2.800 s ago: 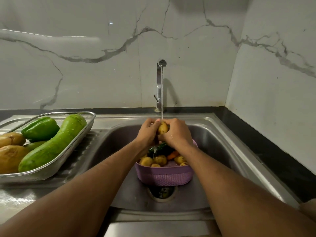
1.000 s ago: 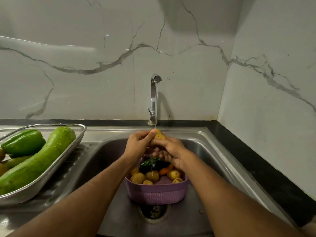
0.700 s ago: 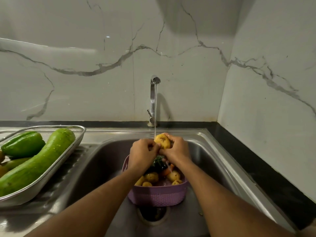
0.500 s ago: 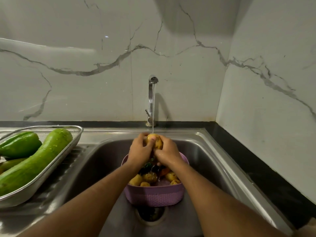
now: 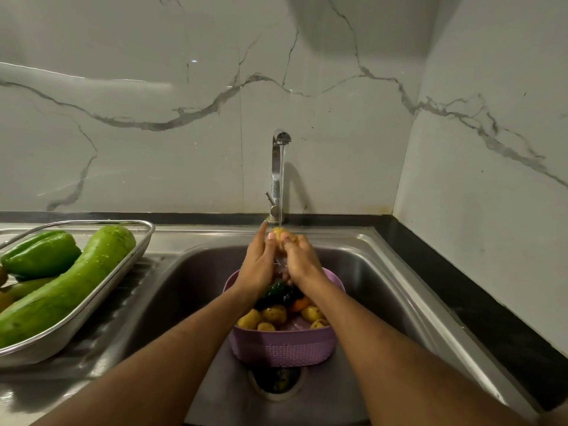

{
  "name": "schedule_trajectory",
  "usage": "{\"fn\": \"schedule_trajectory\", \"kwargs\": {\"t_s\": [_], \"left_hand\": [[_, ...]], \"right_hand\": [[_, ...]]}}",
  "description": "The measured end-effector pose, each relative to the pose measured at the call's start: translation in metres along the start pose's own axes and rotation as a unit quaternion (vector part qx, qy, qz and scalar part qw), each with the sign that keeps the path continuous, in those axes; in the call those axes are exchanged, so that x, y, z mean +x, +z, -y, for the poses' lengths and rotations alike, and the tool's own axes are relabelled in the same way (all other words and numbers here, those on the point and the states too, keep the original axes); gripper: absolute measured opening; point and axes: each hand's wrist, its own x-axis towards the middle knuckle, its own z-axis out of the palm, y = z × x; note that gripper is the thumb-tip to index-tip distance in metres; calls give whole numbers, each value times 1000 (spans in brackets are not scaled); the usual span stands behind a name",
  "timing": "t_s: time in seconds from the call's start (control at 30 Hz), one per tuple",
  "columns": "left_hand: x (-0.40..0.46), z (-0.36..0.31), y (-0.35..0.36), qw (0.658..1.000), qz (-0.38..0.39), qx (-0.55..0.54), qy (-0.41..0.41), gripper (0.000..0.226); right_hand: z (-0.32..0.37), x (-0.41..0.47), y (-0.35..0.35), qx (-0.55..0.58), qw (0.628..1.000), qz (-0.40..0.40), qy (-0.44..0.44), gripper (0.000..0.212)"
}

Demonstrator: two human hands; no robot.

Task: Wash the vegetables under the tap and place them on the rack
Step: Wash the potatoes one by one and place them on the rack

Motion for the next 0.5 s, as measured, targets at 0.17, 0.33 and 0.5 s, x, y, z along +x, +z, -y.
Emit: {"fn": "schedule_trajectory", "kwargs": {"t_s": [0.17,0.33,0.5], "left_hand": [[-1,13,0,978,36,189,84,51],[2,-1,3,983,-2,181,33,34],[17,-8,9,970,-61,227,-59,53]], "right_hand": [[1,-4,-3,23,996,1,92,56],[3,-1,8,-90,991,-93,43,54],[3,-6,6,-269,937,-197,-103,60]]}}
